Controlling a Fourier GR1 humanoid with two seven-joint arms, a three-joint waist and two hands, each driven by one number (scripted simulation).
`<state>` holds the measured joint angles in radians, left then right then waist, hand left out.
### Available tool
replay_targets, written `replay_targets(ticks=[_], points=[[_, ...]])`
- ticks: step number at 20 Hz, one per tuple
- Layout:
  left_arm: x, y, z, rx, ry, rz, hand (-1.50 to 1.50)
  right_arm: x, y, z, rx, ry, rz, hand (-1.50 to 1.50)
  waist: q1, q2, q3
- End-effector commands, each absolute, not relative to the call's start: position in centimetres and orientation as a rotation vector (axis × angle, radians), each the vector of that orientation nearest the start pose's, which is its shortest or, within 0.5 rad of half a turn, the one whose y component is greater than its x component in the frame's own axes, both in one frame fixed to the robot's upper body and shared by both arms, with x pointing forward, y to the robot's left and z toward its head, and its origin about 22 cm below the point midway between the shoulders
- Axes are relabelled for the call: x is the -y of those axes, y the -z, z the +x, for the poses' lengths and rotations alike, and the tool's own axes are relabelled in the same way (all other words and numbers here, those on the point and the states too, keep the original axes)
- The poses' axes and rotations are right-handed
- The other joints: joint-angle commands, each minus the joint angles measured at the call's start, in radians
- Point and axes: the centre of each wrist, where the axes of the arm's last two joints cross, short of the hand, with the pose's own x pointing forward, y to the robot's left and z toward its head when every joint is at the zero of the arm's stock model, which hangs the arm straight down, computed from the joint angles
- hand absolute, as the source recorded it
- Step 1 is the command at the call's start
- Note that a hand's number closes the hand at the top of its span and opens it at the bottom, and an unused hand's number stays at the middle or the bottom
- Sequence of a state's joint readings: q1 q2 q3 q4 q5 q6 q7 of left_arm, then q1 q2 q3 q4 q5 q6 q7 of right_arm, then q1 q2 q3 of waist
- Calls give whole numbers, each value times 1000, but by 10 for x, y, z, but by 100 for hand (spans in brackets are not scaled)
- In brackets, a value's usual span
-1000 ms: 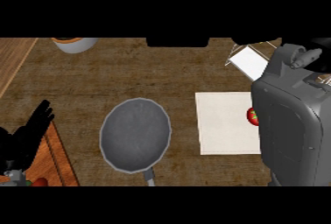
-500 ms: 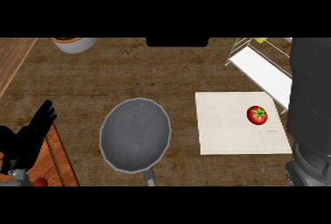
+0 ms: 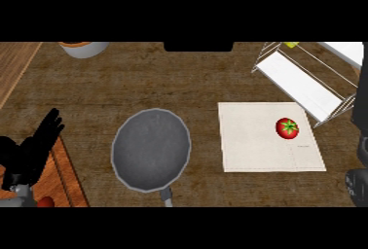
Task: Pick the lemon from the placemat and place it in the tiered shelf
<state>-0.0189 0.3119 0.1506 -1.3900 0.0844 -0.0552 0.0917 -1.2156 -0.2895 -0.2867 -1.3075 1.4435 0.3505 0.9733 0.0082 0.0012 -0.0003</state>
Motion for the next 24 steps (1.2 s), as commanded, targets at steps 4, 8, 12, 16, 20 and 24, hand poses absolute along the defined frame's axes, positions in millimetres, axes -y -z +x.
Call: replay_targets(ticks=[4, 8, 12, 16, 20, 24], points=[[-355, -7, 236, 1333, 58, 249, 0, 238, -339, 400, 930, -64, -1627, 150, 7, 0, 0], [-333, 23, 231, 1345, 50, 253, 0, 261, -331, 408, 949, -49, -1589, 150, 3, 1, 0], [-350, -1, 255, 1346, 49, 258, 0, 280, -317, 414, 925, -9, -1562, 150, -2, 2, 0], [-344, -8, 248, 1338, 61, 265, 0, 302, -292, 421, 888, 163, -1579, 150, 8, 6, 1], [-371, -10, 245, 1343, 40, 260, 0, 331, -294, 422, 808, 8, -1580, -150, 6, 3, 0], [-356, 2, 235, 1340, 41, 265, 0, 312, -272, 422, 869, 3, -1577, -150, -1, -1, 0]])
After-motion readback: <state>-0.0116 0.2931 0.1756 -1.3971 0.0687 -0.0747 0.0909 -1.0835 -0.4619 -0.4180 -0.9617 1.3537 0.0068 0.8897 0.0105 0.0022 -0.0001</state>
